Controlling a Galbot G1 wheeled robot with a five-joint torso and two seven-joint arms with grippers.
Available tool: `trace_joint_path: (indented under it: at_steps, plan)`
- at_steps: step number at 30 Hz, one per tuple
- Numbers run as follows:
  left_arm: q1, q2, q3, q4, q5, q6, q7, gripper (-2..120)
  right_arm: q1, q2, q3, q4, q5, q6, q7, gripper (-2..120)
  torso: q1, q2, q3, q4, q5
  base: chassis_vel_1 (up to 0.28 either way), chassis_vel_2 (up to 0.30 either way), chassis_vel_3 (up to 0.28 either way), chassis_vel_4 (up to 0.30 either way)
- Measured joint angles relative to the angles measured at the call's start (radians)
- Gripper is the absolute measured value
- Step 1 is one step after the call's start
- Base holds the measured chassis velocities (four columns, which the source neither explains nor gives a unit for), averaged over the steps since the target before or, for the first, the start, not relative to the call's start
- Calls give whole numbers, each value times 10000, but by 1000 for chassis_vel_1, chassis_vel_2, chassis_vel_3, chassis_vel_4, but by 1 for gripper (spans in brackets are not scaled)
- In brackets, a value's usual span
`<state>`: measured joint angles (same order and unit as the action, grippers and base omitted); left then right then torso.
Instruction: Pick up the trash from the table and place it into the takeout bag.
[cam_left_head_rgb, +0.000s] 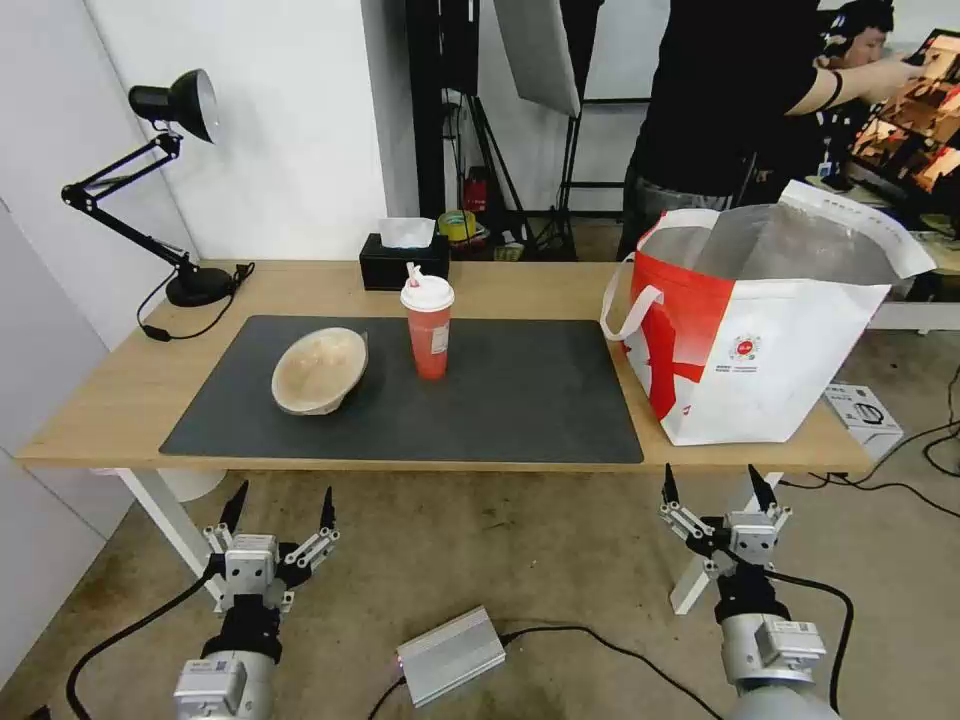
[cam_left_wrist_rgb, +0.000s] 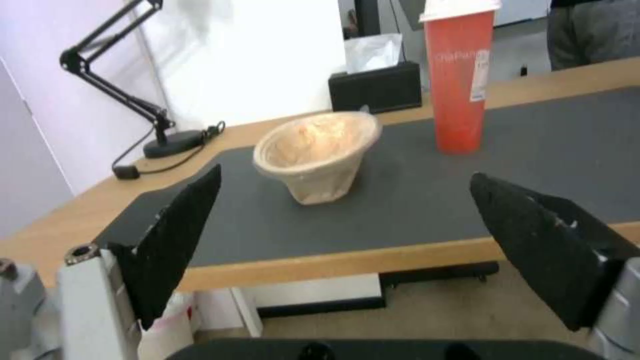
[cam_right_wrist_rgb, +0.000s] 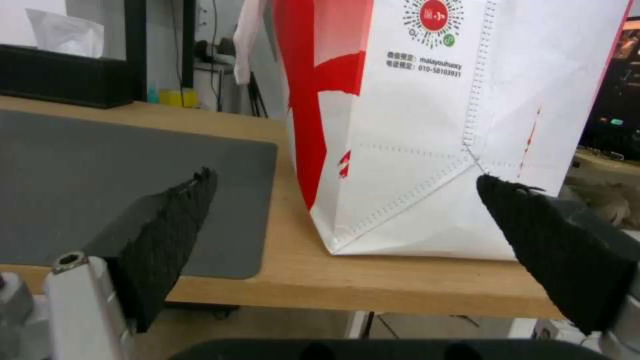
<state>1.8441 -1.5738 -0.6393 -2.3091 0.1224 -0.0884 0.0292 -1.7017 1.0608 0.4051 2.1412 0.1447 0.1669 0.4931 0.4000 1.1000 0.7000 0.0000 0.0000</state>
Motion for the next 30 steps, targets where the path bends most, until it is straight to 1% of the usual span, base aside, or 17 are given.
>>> trace_joint_path:
  at_steps: [30]
  plan:
    - [-31, 107, -29, -28, 51, 17, 8, 100, -54, -127, -88, -116, -47, -104, -45, 97, 0, 0, 0, 0, 0, 0, 0, 0, 0]
